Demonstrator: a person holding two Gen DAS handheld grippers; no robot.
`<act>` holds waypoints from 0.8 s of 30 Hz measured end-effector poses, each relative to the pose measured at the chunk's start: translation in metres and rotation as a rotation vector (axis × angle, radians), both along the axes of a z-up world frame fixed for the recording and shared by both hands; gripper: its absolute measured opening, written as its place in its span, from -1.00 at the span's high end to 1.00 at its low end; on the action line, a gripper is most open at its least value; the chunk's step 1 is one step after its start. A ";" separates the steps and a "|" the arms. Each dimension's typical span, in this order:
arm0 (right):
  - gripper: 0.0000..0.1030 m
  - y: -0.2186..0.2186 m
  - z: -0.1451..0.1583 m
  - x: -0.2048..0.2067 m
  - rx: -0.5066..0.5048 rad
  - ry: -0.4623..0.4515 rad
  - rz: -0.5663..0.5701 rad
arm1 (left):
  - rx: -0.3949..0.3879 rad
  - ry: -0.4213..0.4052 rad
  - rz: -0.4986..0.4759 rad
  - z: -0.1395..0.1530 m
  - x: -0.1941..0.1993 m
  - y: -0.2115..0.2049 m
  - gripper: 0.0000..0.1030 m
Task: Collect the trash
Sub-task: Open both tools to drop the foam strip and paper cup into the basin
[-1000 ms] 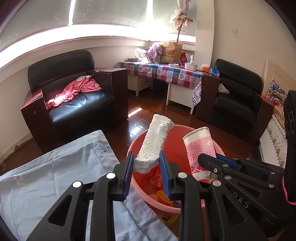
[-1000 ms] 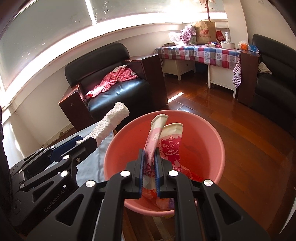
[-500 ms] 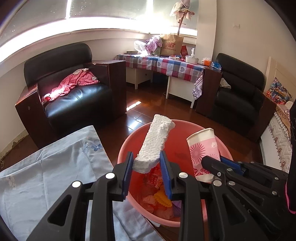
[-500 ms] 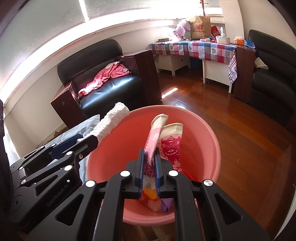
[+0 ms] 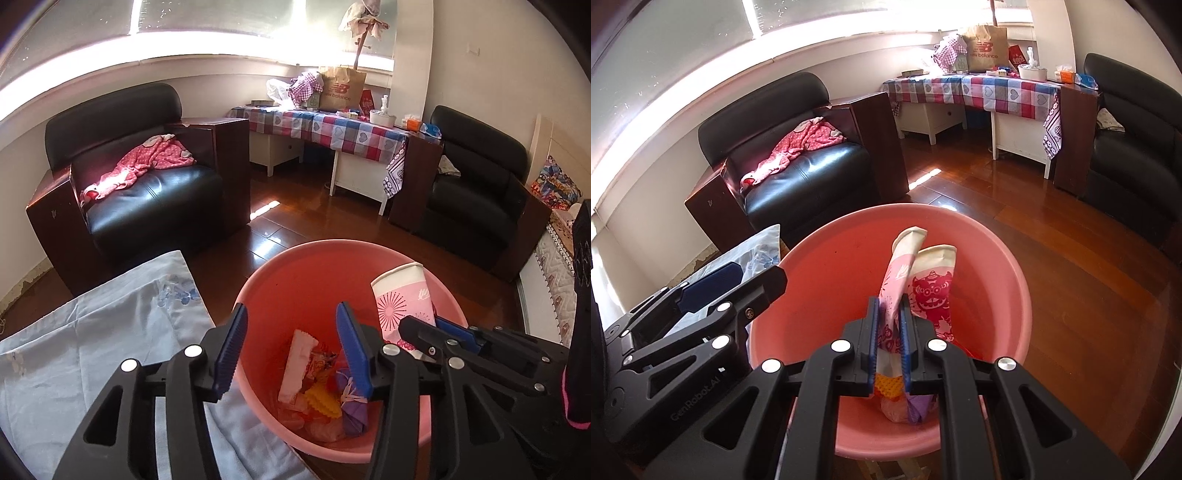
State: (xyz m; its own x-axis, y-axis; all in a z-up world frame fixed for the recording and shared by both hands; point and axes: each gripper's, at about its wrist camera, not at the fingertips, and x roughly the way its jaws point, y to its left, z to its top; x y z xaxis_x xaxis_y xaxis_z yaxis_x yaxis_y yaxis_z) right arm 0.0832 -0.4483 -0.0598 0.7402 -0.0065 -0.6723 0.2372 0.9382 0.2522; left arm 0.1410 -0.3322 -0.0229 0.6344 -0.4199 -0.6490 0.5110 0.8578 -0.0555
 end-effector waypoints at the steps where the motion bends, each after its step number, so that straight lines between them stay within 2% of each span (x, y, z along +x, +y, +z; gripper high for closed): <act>1: 0.79 0.000 0.000 0.000 0.000 0.000 -0.001 | -0.002 0.000 -0.001 0.000 -0.001 0.000 0.00; 12: 0.78 -0.001 -0.003 0.004 -0.002 0.003 -0.008 | -0.018 -0.007 0.009 0.004 -0.004 0.008 -0.05; 17: 0.55 -0.001 -0.004 0.003 -0.004 -0.005 -0.007 | -0.025 -0.005 0.018 0.006 -0.004 0.011 -0.05; 24: 0.52 -0.001 -0.003 0.000 -0.005 -0.003 -0.002 | -0.029 -0.006 0.022 0.007 -0.005 0.013 -0.05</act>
